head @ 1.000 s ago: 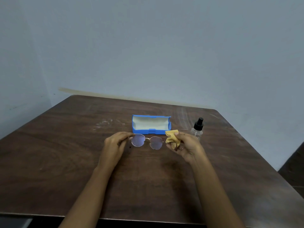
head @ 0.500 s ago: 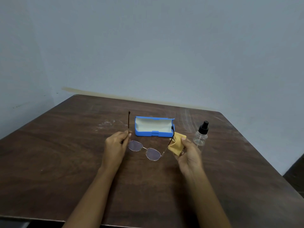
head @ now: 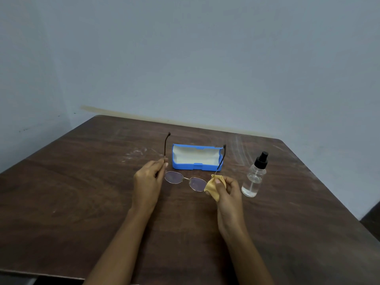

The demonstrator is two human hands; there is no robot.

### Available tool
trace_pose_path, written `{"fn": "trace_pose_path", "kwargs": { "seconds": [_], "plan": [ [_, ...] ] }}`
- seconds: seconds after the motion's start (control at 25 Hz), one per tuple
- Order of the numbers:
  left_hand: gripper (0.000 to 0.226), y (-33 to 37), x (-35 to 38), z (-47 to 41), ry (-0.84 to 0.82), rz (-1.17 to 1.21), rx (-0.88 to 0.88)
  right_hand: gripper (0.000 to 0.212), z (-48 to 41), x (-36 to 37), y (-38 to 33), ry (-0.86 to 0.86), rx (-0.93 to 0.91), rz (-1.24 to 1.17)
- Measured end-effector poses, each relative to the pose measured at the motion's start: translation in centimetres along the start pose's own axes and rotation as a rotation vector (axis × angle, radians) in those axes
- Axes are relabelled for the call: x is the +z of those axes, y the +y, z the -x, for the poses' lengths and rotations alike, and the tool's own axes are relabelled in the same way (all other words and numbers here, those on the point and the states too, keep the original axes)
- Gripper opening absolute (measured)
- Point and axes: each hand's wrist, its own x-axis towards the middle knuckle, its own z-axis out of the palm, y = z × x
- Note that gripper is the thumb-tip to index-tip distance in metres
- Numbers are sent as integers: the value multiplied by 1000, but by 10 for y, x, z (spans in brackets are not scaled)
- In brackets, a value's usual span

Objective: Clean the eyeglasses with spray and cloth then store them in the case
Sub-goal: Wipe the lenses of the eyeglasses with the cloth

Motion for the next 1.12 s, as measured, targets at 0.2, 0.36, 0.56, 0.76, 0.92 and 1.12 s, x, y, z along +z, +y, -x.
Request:
{"fn": "trace_pose_path", "kwargs": {
  "seconds": [0.2, 0.36, 0.56, 0.76, 0.92, 1.12],
  "plan": [
    [33, -4, 3, -2, -127, 61, -34, 16, -20, -4, -10, -7, -104, 38],
    [57, -7, 3, -4, -258, 228, -107, 18, -32, -4, -11, 24, -138, 23],
    [34, -12, 6, -3, -218, 225, -70, 17, -38, -6, -5, 30, -145, -7],
    [15, -12, 7, -2, -140, 241, -108, 18, -38, -5, -1, 14, -144, -22],
    [14, -10, 6, -2, -71, 172, -32, 11, -35, -5, 0, 117, -160, 39],
    [21, -10, 5, -2, -26, 61, 96, 12, -15, 5, -2, 95, -413, 367]
  ]
}}
